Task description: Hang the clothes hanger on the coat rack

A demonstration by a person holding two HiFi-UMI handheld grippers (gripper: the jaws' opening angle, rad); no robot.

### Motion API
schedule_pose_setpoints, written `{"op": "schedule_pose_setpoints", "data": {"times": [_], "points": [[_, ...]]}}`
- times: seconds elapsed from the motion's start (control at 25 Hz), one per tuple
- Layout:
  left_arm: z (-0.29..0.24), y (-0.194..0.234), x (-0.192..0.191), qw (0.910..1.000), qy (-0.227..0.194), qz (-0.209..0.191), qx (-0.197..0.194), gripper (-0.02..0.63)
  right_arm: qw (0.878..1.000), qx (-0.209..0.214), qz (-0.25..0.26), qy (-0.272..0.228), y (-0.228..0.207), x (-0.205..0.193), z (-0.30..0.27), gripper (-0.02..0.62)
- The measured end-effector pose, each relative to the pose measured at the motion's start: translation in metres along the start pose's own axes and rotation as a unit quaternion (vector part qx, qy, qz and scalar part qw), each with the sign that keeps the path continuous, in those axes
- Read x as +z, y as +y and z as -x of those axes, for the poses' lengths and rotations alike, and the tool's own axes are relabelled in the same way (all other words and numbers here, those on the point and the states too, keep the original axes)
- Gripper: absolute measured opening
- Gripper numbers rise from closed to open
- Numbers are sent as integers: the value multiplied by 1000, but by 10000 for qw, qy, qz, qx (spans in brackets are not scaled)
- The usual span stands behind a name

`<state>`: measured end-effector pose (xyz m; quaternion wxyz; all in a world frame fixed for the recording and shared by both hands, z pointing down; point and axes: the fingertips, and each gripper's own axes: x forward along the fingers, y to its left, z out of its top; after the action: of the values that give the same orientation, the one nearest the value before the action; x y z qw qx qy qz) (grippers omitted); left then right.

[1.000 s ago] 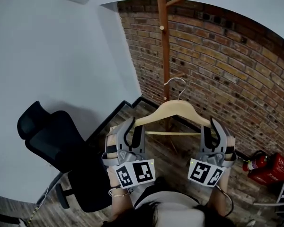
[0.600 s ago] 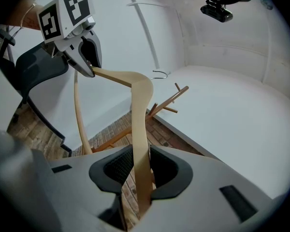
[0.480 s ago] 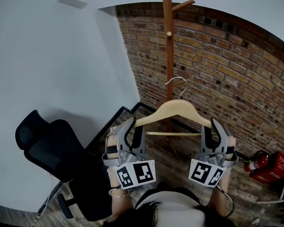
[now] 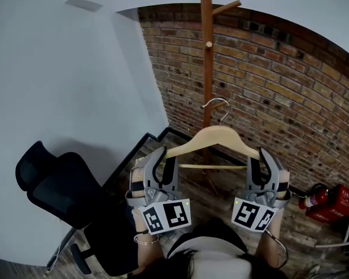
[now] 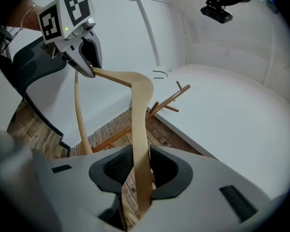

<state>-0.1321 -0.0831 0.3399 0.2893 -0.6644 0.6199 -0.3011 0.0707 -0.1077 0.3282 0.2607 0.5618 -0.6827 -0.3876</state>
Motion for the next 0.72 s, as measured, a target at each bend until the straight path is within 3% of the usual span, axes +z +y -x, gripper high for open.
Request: {"op": "schedule_pose_setpoints", "data": {"times": [0.72], "points": [[-50,12,-1,9999,-30,-54,107,114,9999,-41,-24,-103,-4,-5,-54,118]]}}
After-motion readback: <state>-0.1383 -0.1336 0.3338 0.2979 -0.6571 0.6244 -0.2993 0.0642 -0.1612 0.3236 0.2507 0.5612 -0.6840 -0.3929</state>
